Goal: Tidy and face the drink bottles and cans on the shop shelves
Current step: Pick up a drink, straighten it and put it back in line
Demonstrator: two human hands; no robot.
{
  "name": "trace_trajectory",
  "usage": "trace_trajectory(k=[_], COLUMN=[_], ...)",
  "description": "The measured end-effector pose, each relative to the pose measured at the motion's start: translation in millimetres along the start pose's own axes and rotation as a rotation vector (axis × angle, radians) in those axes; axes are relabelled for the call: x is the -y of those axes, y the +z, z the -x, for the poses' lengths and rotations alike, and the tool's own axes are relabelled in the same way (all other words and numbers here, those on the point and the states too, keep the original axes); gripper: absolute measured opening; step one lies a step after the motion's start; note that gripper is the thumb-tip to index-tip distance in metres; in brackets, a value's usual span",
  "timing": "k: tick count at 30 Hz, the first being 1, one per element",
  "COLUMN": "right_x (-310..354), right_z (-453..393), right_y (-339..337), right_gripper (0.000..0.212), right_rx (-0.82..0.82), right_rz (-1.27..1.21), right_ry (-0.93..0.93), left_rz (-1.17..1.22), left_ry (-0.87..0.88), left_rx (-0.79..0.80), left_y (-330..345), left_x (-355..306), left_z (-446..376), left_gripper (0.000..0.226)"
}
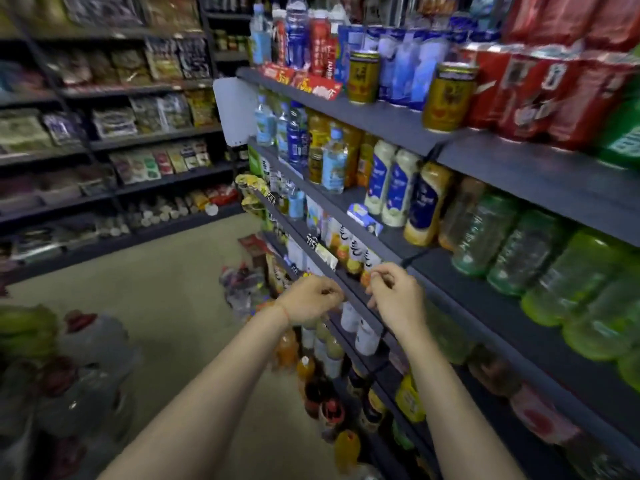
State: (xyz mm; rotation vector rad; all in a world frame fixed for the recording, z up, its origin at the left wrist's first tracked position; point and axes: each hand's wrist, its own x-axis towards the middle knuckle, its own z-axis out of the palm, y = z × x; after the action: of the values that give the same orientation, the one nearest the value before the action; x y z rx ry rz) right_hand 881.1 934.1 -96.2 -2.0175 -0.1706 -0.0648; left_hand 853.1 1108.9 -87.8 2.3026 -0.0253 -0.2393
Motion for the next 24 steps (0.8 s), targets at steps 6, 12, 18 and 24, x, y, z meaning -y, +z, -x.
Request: trace_trajectory(k=[6, 12, 18, 24], right_x=[36.3, 49.7, 46.6, 39.7], right_z=[-127.8, -235.7, -333.5, -373.5], right_y=[56.1, 108.7, 163.6, 185.8], right_gripper=[0.012, 0.034, 0.063, 0.043], right_rx=[-0.014, -0.050, -0.284, -0.451], right_rz=[0.006, 0.111, 0.097, 0.010], right_ry=[-0.044, -0.033, 0.144, 0.213], left_rz=[0.123, 0.260, 0.400, 0.620], left_ry=[0.006, 0.062, 0.082, 0.049], left_rx=[-0.226, -0.263, -0.136, -0.002], left_y=[-86.6, -141.0, -187.7, -209.9], left_x=[25.4, 63.8, 104.2, 114.7], left_z=[-101.5, -204.6, -299.7, -355.3], left_gripper=[0.020, 0.020, 0.022, 0.023])
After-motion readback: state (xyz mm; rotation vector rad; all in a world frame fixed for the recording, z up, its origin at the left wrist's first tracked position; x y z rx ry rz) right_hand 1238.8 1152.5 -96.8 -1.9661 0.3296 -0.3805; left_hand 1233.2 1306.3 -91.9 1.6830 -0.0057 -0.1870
